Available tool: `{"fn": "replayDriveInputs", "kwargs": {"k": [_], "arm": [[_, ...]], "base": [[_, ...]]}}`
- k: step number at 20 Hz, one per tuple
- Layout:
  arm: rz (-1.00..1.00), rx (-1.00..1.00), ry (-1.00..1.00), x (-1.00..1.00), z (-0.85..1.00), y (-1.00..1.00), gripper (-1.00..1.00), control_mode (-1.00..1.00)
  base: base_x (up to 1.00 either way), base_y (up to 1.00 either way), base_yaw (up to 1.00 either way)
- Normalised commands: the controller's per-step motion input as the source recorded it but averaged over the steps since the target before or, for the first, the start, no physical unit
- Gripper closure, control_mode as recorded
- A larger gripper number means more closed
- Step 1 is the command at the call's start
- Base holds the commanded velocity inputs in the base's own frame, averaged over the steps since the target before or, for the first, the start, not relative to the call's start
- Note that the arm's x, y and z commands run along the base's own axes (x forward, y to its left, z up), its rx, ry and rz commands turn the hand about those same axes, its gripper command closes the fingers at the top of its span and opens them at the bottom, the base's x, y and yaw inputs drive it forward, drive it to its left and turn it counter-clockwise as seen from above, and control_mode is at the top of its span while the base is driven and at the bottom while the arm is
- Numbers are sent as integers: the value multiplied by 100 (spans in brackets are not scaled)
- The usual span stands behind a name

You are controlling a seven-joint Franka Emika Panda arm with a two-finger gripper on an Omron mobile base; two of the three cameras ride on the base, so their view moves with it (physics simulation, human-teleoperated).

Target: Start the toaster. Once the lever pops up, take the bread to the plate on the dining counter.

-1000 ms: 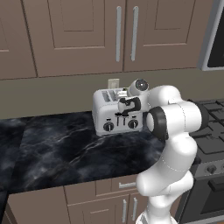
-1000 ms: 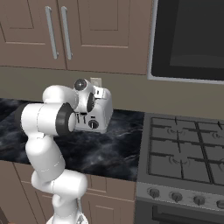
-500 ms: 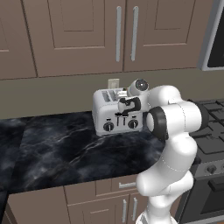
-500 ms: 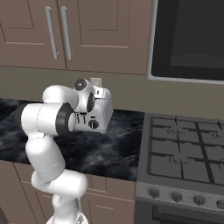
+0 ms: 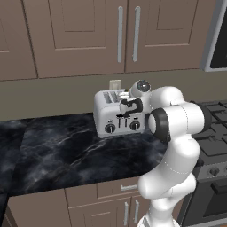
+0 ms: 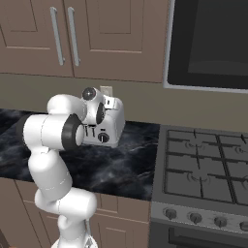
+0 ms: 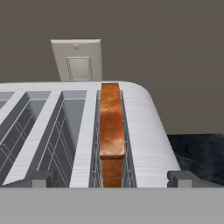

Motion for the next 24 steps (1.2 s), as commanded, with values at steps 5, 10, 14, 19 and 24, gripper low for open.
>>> {"fn": "replayDriveInputs", "kwargs": {"k": [5, 10, 14, 19, 24], "arm": [[0, 0, 0, 0, 0, 0, -100, -100], [0, 0, 0, 0, 0, 0, -100, -100], [0, 0, 0, 0, 0, 0, -100, -100], [0, 0, 0, 0, 0, 0, -100, -100], [0, 0, 0, 0, 0, 0, -100, -100]], "base": [[0, 0, 0], [0, 0, 0], [0, 0, 0], [0, 0, 0], [0, 0, 0]]}}
